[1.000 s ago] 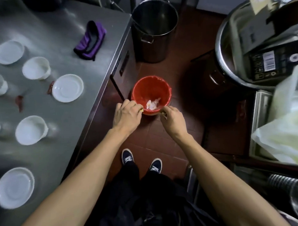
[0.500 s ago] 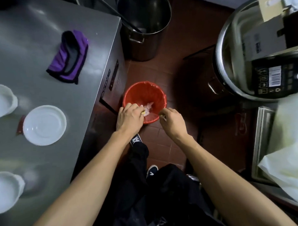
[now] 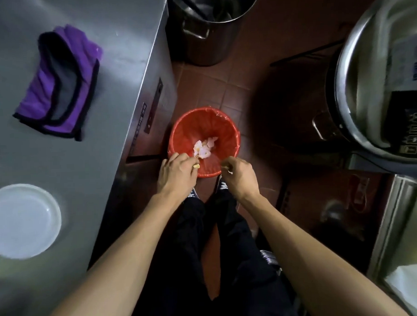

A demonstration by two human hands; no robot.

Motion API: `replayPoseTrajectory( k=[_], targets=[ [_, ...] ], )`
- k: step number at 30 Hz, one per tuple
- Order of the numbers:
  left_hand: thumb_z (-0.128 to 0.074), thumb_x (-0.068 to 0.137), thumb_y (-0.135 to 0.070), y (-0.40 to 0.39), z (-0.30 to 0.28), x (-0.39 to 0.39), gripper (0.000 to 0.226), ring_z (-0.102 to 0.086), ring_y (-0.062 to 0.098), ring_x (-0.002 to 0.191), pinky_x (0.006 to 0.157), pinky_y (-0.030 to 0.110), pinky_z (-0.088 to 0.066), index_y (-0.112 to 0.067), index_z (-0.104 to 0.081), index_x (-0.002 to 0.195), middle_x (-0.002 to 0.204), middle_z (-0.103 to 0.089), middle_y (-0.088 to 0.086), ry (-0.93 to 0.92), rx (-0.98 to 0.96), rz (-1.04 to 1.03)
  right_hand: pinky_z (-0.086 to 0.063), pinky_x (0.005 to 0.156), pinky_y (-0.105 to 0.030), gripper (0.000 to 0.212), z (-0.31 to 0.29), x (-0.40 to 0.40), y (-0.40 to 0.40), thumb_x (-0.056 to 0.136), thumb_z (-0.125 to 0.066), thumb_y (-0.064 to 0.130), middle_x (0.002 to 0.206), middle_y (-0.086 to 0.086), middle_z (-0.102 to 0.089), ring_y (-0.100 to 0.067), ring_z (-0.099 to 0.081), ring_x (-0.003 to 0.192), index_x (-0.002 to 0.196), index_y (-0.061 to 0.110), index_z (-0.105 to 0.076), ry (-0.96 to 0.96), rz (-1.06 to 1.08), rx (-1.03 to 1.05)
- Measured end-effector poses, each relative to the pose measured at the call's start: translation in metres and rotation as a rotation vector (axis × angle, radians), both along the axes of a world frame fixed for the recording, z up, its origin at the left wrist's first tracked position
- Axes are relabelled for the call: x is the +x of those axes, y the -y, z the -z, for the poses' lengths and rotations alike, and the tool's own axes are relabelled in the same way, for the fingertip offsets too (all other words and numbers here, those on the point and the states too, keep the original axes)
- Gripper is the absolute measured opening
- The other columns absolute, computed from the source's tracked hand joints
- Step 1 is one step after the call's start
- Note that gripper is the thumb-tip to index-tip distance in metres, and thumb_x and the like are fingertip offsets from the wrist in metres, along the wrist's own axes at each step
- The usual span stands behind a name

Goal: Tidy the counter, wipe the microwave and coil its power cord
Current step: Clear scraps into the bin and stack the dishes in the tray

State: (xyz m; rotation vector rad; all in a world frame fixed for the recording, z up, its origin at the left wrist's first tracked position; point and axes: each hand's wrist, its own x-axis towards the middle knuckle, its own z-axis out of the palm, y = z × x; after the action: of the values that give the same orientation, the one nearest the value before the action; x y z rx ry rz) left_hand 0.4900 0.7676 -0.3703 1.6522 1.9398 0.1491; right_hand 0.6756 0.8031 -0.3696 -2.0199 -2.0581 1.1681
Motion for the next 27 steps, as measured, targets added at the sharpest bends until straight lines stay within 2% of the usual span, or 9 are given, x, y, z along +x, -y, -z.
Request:
replayPoseTrajectory(
  k=[3,9,11,14,20,27],
  targets=[
    [-0.065,0.092,-0.024,-0.013,0.034,0.007,0.018,-0.056,0.022,0.105,0.095,0.045,-0.045,-0.025,-0.071,0.109,0.105,-0.067,-0.004,-0.002,-0.058,-0.014,-0.055,0.077,-0.037,0.019,0.036,0.006,-0.008,0.088,-0.058,0.013,0.102,-0.006,-0.072,-0.024,-0.066,0.091,0.103,0.015,-0.070,0.008,-0.004,-0.068],
    [-0.063,0.093,-0.023,-0.034,0.106,0.017,0.021,-0.055,0.024,0.110,0.098,0.043,-0.042,-0.024,-0.071,0.113,0.110,-0.067,-0.002,-0.035,-0.169,-0.001,-0.056,0.076,-0.043,0.020,0.109,0.023,-0.021,0.086,-0.055,0.009,0.100,-0.010,-0.072,-0.030,-0.067,0.089,0.099,0.013,-0.069,0.026,-0.023,-0.169],
    [-0.064,0.092,-0.022,-0.038,0.128,0.021,0.019,-0.056,0.025,0.109,0.097,0.043,-0.043,-0.024,-0.073,0.109,0.106,-0.067,-0.001,-0.024,-0.182,-0.017,-0.055,0.075,-0.035,0.020,0.134,0.028,-0.028,0.086,-0.056,0.009,0.099,-0.009,-0.073,-0.028,-0.068,0.089,0.100,0.012,-0.070,0.019,0.008,-0.189],
    [-0.065,0.091,-0.021,-0.041,0.159,0.026,0.017,-0.057,0.025,0.107,0.097,0.041,-0.044,-0.024,-0.074,0.105,0.103,-0.068,-0.002,0.000,-0.189,-0.070,-0.044,0.071,-0.023,0.019,0.169,0.032,-0.036,0.084,-0.059,0.011,0.096,-0.006,-0.074,-0.024,-0.067,0.088,0.099,0.015,-0.071,0.019,0.057,-0.222],
    [-0.064,0.091,-0.019,-0.051,0.207,0.040,0.019,-0.056,0.026,0.111,0.097,0.043,-0.047,-0.024,-0.073,0.108,0.108,-0.067,-0.003,0.027,-0.209,-0.110,-0.056,0.083,-0.034,0.016,0.228,0.027,-0.053,0.088,-0.057,0.011,0.088,0.001,-0.072,-0.019,-0.068,0.085,0.098,0.015,-0.069,-0.075,0.142,-0.239],
    [-0.063,0.093,-0.022,-0.061,0.241,0.042,0.027,-0.053,0.024,0.116,0.101,0.044,-0.045,-0.025,-0.068,0.119,0.119,-0.065,-0.003,0.008,-0.242,-0.126,-0.053,0.093,-0.032,0.035,0.262,0.027,-0.060,0.091,-0.054,0.014,0.114,-0.009,-0.072,-0.023,-0.066,0.106,0.124,0.019,-0.063,-0.055,0.073,-0.332]
  ],
)
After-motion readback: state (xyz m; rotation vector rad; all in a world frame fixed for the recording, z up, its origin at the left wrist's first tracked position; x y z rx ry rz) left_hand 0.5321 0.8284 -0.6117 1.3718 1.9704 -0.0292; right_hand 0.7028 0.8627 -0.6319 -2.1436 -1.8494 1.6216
